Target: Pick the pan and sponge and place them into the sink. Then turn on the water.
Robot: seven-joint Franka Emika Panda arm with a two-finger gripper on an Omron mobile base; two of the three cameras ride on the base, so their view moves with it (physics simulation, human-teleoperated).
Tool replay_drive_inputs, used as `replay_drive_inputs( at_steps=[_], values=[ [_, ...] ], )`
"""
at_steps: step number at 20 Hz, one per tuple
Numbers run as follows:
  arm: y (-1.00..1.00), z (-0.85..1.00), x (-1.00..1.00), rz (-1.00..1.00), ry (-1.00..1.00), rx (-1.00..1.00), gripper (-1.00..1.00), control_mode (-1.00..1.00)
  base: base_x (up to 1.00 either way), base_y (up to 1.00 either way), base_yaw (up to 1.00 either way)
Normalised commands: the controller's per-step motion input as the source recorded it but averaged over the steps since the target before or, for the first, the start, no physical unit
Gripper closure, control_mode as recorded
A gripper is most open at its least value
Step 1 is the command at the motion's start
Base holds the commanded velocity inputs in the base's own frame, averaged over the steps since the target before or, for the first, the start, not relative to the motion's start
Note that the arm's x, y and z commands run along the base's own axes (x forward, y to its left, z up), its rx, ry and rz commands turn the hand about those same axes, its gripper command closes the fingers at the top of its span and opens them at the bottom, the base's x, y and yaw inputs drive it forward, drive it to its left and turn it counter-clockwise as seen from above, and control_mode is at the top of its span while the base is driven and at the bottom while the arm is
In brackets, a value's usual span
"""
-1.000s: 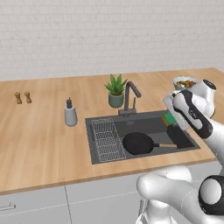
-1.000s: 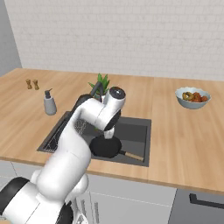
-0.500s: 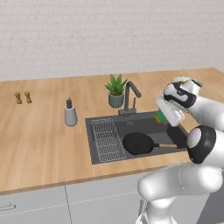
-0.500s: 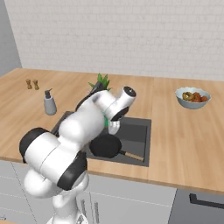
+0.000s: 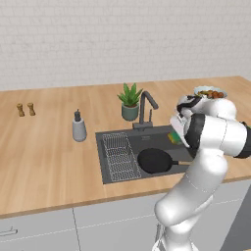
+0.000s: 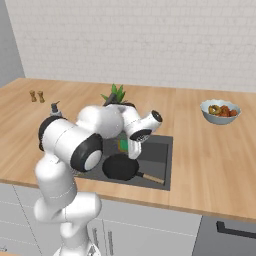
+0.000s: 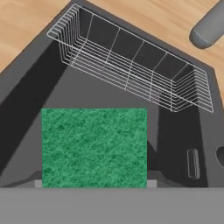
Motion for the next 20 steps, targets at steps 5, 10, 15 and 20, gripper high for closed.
replay_drive_inputs(
  at_steps=[5, 10, 15, 20],
  values=[
    [0.0, -0.63, 0.01, 0.0, 0.0, 0.02, 1.0, -1.0, 0.0, 0.0, 0.0],
    [0.08, -0.54, 0.0, 0.0, 0.0, 0.0, 1.0, -1.0, 0.0, 0.0, 0.0],
    [0.29, -0.41, 0.04, 0.0, 0.0, 0.0, 1.0, -1.0, 0.0, 0.0, 0.0],
    [0.27, -0.42, 0.17, 0.0, 0.0, 0.0, 1.0, -1.0, 0.0, 0.0, 0.0]
  ],
)
